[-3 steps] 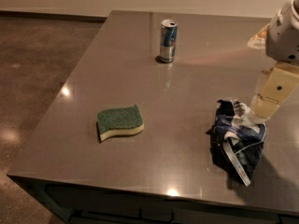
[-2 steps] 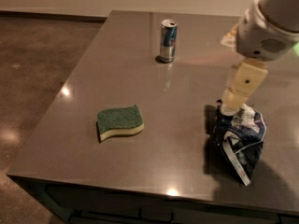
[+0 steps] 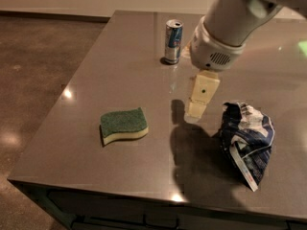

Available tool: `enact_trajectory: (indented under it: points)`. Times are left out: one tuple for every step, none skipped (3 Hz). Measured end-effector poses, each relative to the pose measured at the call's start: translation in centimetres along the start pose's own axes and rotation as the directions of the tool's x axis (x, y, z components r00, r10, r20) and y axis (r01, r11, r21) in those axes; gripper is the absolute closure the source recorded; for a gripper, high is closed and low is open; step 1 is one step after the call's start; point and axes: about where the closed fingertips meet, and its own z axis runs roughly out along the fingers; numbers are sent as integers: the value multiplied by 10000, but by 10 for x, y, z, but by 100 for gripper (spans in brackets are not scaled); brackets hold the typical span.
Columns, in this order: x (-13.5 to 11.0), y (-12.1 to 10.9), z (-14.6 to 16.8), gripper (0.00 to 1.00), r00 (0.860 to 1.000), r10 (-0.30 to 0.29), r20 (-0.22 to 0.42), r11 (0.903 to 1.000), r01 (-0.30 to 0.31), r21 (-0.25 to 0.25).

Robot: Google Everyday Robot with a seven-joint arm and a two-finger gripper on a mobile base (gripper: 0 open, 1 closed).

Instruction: Move sponge near redbull can

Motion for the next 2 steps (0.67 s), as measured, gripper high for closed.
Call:
enact_trajectory:
  points:
    - [-23, 8, 41, 0, 9980, -626, 52, 9952, 628, -747]
    - [-34, 13, 63, 0, 9962, -868, 92, 9899, 873, -1118]
